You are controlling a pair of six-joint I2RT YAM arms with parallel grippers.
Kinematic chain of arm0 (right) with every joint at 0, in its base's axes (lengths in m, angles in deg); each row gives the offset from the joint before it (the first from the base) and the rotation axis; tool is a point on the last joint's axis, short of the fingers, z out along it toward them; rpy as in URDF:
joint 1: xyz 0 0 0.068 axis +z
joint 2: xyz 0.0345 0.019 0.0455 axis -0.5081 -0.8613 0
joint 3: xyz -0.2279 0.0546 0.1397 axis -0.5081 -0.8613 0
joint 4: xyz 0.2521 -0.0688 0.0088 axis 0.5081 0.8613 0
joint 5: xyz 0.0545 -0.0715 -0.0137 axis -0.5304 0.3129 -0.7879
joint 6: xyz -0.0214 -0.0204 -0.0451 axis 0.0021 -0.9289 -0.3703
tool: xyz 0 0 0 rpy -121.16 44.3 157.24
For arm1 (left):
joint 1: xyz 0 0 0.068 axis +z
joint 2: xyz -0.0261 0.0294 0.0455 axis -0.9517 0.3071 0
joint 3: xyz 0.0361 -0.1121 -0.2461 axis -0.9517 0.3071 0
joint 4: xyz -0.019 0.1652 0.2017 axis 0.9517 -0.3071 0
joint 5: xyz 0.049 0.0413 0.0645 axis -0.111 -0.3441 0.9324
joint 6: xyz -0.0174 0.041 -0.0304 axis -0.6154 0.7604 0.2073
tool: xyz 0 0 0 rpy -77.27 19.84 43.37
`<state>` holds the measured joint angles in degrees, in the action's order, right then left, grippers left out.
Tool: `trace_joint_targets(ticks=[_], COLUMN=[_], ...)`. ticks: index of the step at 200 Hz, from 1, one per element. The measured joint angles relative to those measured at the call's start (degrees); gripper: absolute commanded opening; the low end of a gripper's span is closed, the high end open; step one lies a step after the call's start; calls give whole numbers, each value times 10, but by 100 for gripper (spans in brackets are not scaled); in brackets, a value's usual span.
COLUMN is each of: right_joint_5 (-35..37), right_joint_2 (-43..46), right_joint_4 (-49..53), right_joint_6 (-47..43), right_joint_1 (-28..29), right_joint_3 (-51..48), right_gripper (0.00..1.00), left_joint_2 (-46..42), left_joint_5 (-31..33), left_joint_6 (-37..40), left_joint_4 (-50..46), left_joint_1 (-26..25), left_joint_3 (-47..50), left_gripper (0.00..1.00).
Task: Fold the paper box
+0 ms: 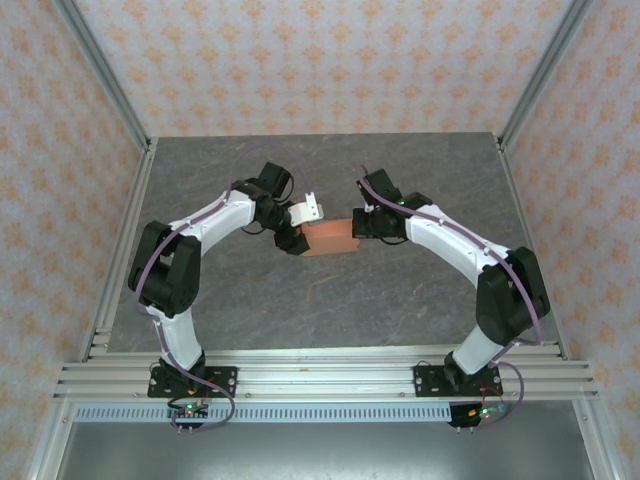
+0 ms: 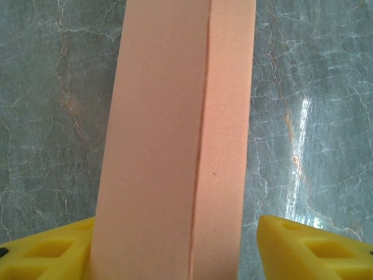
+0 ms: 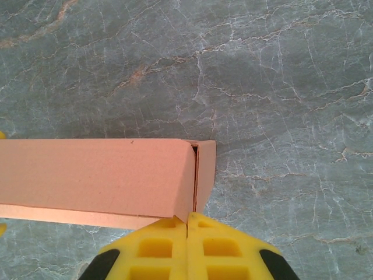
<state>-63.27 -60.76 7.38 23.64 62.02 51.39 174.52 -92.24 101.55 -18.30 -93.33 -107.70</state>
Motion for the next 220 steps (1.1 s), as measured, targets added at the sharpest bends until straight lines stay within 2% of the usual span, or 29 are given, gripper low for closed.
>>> trace_joint_targets(ticks=[34,91,159,220], right_joint_5=[0,2,2,2], right_joint_2=[0,0,0,0], right_joint_4=[0,0,7,7], right_joint_6=[0,0,0,0], right_joint_1=[0,3,4,4], right_joint_3=[0,0,4,4], right_gripper=[1,1,1,1], left_joint_2=[-14,-92,-181,-154], left_joint_5=[-12,-29,42,72], left_joint_6=[-6,-52,-226,-250], left_joint_4=[7,39,145,149], left_joint_1=[12,26,23,10], left_joint_3=[7,51,158,134], left_gripper=[68,67,54,40])
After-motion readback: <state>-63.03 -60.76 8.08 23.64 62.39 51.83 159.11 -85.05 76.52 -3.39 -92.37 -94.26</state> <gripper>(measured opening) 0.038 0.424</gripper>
